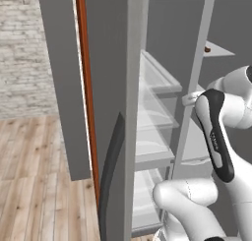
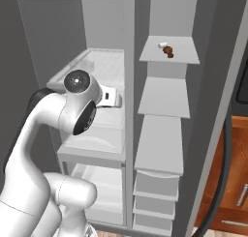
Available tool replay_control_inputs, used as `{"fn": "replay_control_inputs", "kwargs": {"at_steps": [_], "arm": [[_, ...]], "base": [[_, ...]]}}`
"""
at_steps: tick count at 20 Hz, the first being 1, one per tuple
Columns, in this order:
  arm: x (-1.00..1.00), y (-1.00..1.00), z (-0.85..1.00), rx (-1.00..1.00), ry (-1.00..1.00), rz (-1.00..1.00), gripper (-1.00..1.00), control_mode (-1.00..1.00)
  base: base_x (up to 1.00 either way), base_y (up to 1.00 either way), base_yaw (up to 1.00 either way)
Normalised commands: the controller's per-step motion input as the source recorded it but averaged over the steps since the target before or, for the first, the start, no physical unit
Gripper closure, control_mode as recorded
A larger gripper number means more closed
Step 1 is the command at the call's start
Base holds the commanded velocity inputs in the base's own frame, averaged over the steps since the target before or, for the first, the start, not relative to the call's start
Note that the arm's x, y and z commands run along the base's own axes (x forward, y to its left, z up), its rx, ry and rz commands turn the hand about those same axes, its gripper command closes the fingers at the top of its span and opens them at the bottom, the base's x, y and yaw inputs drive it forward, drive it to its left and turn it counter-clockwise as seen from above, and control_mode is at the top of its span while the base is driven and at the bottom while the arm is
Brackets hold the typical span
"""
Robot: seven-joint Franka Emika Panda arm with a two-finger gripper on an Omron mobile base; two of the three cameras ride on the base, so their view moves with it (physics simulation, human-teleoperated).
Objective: There's a chicken drumstick in the fridge that needs to be moved to the freezer for freezing. Pick up the chicken drumstick from the fridge, place it on any shelf in the freezer, and close the fridge and freezer doors when done.
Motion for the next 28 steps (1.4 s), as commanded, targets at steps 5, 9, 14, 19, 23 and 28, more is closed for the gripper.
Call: {"fn": "replay_control_inputs", "kwargs": {"at_steps": [5,9,14,19,23,28], "arm": [[0.0,0.0,0.0,0.0,0.0,0.0,-1.0,1.0],[0.0,0.0,0.0,0.0,0.0,0.0,-1.0,1.0],[0.0,0.0,0.0,0.0,0.0,0.0,-1.0,1.0],[0.0,0.0,0.0,0.0,0.0,0.0,-1.0,1.0],[0.0,0.0,0.0,0.0,0.0,0.0,-1.0,1.0],[0.0,0.0,0.0,0.0,0.0,0.0,-1.0,1.0]], "base": [[-0.76,-0.22,-0.03],[-0.5,-0.22,0.0],[-0.1,-0.43,0.0],[0.0,-0.14,0.0],[0.0,0.21,0.0],[0.01,-0.3,0.06]]}}
